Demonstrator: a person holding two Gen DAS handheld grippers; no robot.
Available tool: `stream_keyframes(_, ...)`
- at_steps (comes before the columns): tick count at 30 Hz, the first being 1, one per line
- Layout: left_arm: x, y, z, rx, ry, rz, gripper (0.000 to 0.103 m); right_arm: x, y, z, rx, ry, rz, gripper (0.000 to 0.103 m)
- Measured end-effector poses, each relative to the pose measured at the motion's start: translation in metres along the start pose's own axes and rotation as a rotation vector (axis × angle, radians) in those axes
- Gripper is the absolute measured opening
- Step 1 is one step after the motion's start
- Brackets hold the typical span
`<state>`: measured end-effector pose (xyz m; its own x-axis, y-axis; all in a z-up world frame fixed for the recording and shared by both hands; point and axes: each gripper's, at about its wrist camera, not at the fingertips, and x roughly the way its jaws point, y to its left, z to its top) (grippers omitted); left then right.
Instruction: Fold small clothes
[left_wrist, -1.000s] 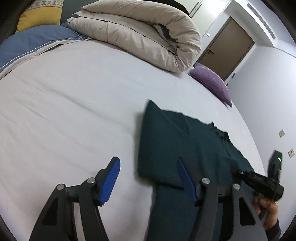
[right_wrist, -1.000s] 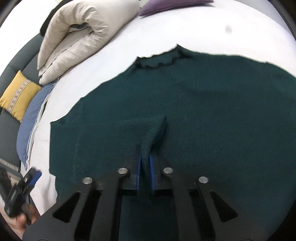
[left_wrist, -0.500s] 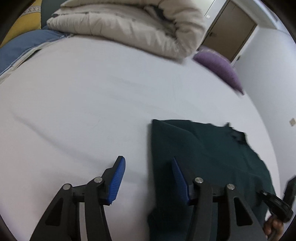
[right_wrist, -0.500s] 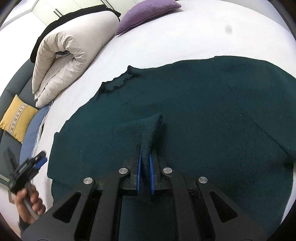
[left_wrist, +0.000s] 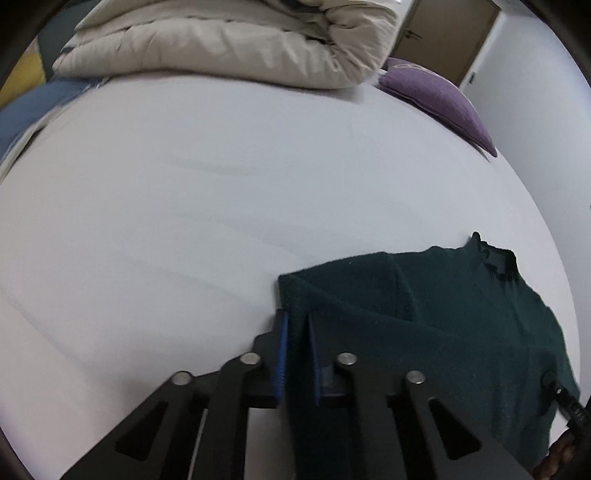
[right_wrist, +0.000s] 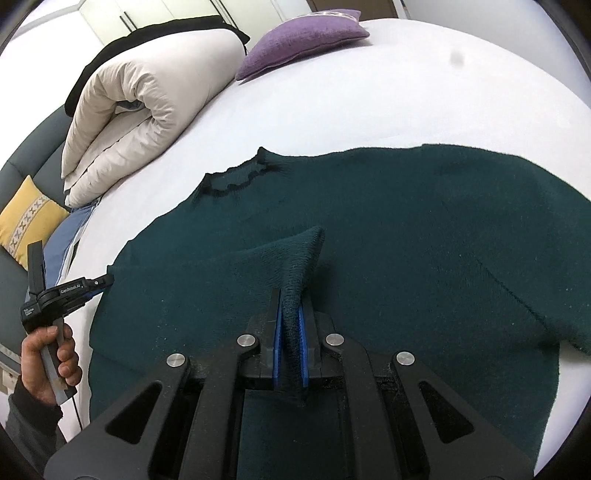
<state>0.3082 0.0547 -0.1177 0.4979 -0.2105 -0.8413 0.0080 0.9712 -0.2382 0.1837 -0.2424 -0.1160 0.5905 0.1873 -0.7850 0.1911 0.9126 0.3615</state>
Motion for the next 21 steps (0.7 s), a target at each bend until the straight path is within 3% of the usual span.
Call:
stream_keyframes(5,-0.006,-0.001,0.002,0.043,-0.025,-0.014,0.008,-0.001,-0.003,-0.003,0.004,-0.002,0.001,0.006)
stream_keyframes(9,-0.025,-0.006,0.000,0.100,-0.105,-0.001,0.008,-0.009,-0.005,-0.005,0.022,-0.021,0.020,0.006)
stream_keyframes(13,0.007,-0.002,-0.005,0.133,-0.070,0.046,0.009,-0.005,-0.003,-0.004,0.005,-0.019,-0.002,0.006)
stream_keyframes(15,0.004,-0.007,-0.008,0.160,-0.092,0.067,0.008,0.014,-0.009,-0.006,0.008,0.042,-0.039,0.006)
stream_keyframes(21,-0.008,-0.009,-0.010,0.174,-0.111,0.075,0.009,-0.001,-0.009,-0.006,0.015,0.010,-0.009,0.006)
